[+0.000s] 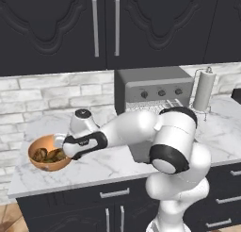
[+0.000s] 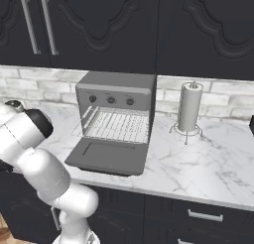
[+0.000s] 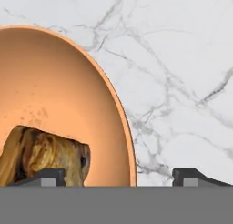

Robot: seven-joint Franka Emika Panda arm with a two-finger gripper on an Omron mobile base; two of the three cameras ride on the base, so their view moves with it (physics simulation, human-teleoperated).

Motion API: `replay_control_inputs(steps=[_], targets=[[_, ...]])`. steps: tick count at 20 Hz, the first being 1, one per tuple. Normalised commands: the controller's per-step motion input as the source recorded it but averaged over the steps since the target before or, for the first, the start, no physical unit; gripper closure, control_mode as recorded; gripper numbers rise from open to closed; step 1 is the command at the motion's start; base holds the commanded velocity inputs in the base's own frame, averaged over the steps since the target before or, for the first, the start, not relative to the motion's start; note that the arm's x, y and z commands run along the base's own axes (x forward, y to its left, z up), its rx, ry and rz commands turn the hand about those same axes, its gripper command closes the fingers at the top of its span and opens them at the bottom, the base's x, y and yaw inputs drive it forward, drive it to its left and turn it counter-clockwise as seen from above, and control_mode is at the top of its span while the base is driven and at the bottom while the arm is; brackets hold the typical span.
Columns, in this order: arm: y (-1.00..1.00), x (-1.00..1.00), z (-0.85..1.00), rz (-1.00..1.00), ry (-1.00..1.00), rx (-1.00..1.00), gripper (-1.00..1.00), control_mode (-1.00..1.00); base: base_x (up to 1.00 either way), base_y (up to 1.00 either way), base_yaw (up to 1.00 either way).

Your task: Pick up the heated bread from the toaster oven and place it in the bowl. Then move the bread bowl to the dining counter.

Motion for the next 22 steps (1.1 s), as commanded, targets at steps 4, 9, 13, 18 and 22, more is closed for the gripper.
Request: replay_control_inputs(steps=[4, 9, 13, 18, 22], targets=[[0.01, 0.12, -0.29, -0.01, 0.0, 0.0, 1.0, -1.0, 0.0, 0.0, 0.0], [0.0, 0.0, 0.0, 0.0, 0.0, 0.0, 1.0, -1.0, 0.0, 0.0, 0.0], [-0.02, -0.08, 0.0, -0.02, -0.01, 0.0, 1.0, -1.0, 0.0, 0.0, 0.0], [-0.27, -0.46, 0.2, -0.14, -0.12, 0.04, 1.0, -1.0, 0.0, 0.0, 0.0], [-0.38, -0.53, 0.44, -0.2, -0.16, 0.04, 1.0, -1.0, 0.0, 0.0, 0.0]])
